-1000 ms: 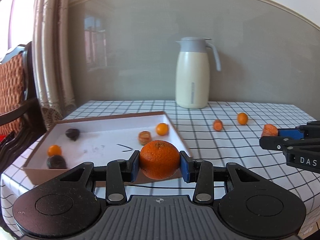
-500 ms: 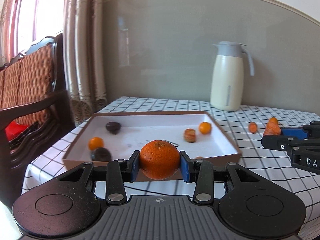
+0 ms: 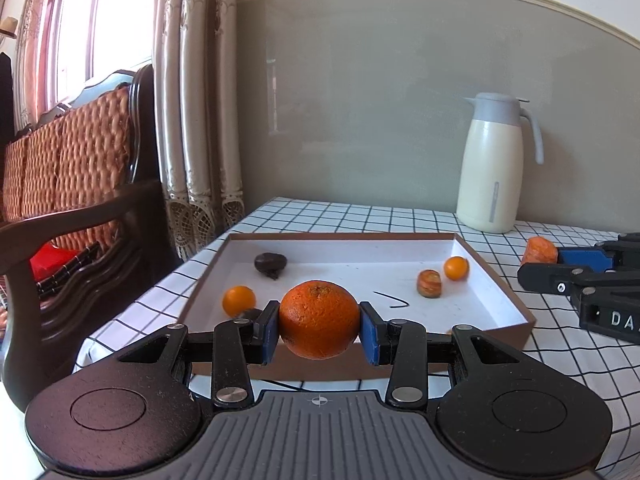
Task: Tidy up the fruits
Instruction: 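Carry the tangerine and carrot chunk over the white box with both tools, then open both tools to drop the tangerine and carrot chunk into the box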
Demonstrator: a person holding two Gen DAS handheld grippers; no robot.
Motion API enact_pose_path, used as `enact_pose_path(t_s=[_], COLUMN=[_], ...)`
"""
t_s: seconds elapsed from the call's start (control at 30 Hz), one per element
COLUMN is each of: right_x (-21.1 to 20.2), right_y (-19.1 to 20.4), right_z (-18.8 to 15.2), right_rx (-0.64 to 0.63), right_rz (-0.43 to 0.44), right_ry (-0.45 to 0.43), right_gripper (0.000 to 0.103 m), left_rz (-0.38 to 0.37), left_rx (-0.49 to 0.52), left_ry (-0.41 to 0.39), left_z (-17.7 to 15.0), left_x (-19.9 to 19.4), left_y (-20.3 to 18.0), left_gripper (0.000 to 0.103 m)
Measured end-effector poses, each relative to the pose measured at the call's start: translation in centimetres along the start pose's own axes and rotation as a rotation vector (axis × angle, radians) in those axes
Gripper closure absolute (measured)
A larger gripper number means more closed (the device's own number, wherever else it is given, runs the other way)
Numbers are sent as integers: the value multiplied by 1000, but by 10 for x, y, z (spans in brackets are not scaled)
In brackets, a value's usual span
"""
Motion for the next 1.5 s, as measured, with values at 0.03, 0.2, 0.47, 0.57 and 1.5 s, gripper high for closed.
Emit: enact_pose_path(t_s=[0.03, 0.2, 0.47, 0.57, 1.5], right_x=[2, 15, 39, 47, 135], right_y=[0, -3, -11, -13, -40], right_z=[1, 6, 7, 8, 5], right_rx=[-1, -14, -8, -4, 18], right_rz=[0, -3, -21, -23, -42], right_ry=[-2, -6, 9, 12, 99], right_gripper=[84, 84, 83, 83, 83], left_rz=[4, 30, 60, 70, 93], left_rx=[0, -18, -39, -46, -91], left_ry=[-1, -8, -27, -28, 55], left_z=[1, 6, 17, 20, 15], left_x=[2, 17, 47, 57, 139], left_y=[2, 13, 22, 27, 52], left_gripper=[62, 62, 62, 62, 62])
Point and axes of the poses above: each gripper's, at about its wrist camera, not at the fingertips, and x roughly the way its jaws point, y to its left, z to its top, the point moved 3 cm from there along x, roughly the way its jaws point, and after that the axes turned 12 degrees about -y, right-handed, at the moved point
